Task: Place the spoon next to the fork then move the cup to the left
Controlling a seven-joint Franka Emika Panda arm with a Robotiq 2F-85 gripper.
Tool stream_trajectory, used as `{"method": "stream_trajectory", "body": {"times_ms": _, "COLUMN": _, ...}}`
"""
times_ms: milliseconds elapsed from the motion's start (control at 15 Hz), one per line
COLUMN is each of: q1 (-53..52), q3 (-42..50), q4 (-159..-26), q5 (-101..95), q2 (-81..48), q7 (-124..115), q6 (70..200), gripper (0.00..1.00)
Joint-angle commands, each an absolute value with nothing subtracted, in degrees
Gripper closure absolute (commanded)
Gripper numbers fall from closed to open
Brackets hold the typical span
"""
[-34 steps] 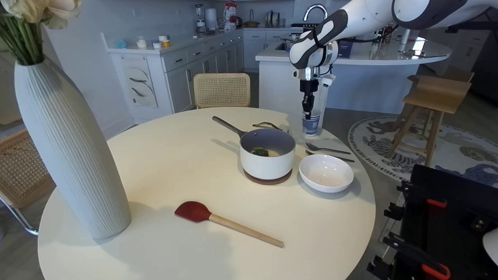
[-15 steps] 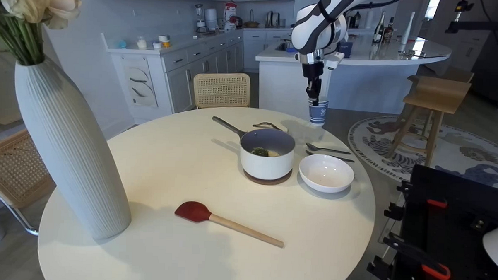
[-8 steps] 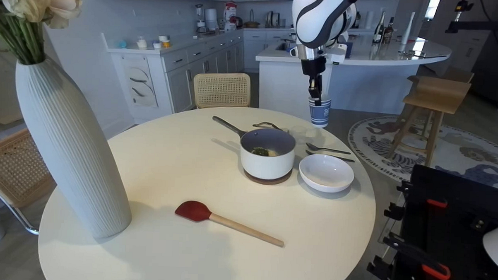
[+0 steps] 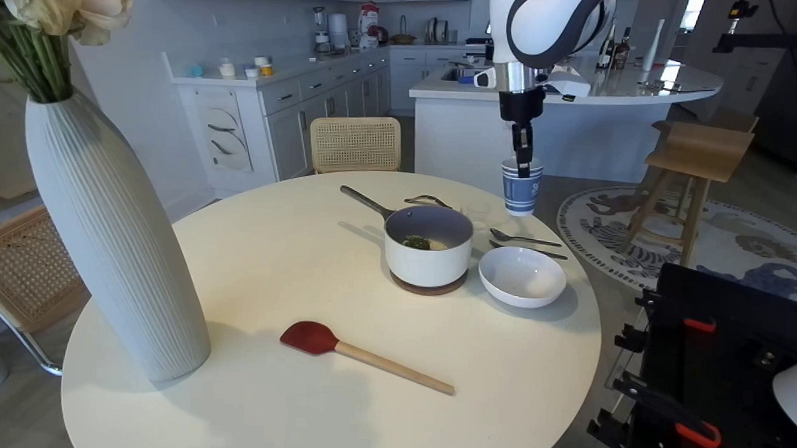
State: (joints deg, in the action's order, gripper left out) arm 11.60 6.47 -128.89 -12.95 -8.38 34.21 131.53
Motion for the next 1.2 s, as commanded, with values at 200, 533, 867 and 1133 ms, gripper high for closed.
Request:
{"method": "stream_trajectory", "body": {"times_ms": 200, "q1": 10.9, "q3": 5.7, "q4": -137.1, "q5": -7.0, "q2": -1.4, "q7": 50.1, "q6": 136.3, "gripper": 0.99}}
{"method": "stream_trajectory", "body": {"times_ms": 533, "q1": 10.0, "q3": 5.7, "q4": -139.0, "q5": -1.3, "q2": 0.2, "q7": 64.5, "q6": 139.2, "gripper": 0.99}}
{"method": "stream_trajectory", "body": {"times_ms": 867, "q1": 9.2, "q3": 6.1, "q4": -139.6, "q5": 0.5, "q2": 0.8, "q7": 74.5, "q6": 139.2, "gripper": 0.99}}
{"method": "stream_trajectory", "body": {"times_ms": 1133, "q1": 9.2, "q3": 6.3, "q4": -137.7, "q5": -0.1, "q2": -1.2, "q7": 73.0, "q6": 138.0, "gripper": 0.96}}
